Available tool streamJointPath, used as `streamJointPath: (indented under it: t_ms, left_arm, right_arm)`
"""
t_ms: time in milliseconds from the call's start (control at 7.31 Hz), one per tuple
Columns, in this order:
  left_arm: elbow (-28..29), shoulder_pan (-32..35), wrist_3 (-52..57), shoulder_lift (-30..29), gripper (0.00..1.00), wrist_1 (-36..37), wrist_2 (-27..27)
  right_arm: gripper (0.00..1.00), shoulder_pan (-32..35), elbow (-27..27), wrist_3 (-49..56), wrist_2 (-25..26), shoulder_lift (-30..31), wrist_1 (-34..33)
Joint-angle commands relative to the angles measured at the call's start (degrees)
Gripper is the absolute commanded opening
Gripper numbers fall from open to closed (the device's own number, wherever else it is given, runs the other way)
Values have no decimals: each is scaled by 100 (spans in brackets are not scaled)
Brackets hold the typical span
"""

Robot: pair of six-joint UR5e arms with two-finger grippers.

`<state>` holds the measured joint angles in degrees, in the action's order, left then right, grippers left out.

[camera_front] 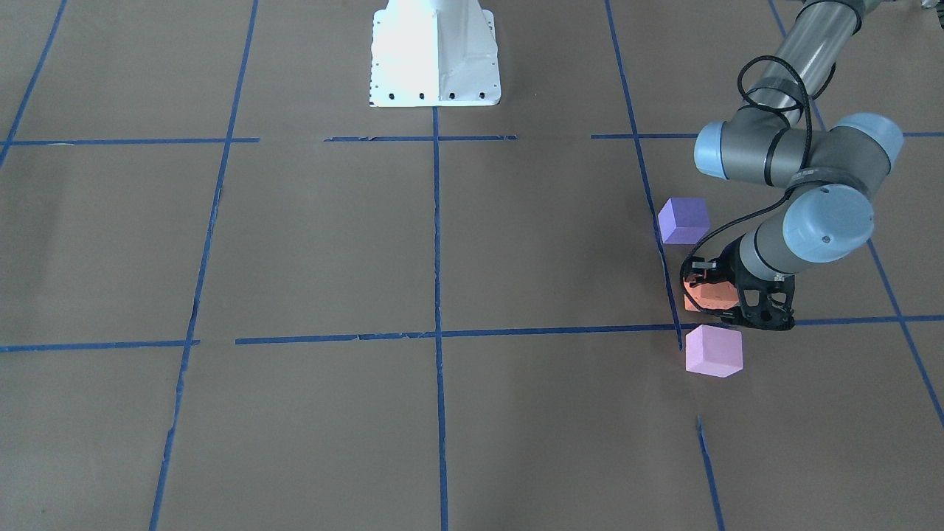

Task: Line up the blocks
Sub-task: 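Lower the orange cube onto the table and open the left gripper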

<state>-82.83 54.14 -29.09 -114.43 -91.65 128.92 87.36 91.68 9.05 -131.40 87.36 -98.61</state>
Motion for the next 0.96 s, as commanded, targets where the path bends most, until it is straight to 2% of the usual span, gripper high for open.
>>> streamJointPath:
  t_ms: [0,547,821]
  left_arm:
    - [56,0,-9,9,100,-72,1]
    - [21,35,17,-44,100,-37,28]
    - [-171,471,43,-35,100,190,168]
  right_arm:
    - [100,0,-1,0,0,0,0]
    - [100,0,-1,0,0,0,0]
    - [100,0,-1,0,0,0,0]
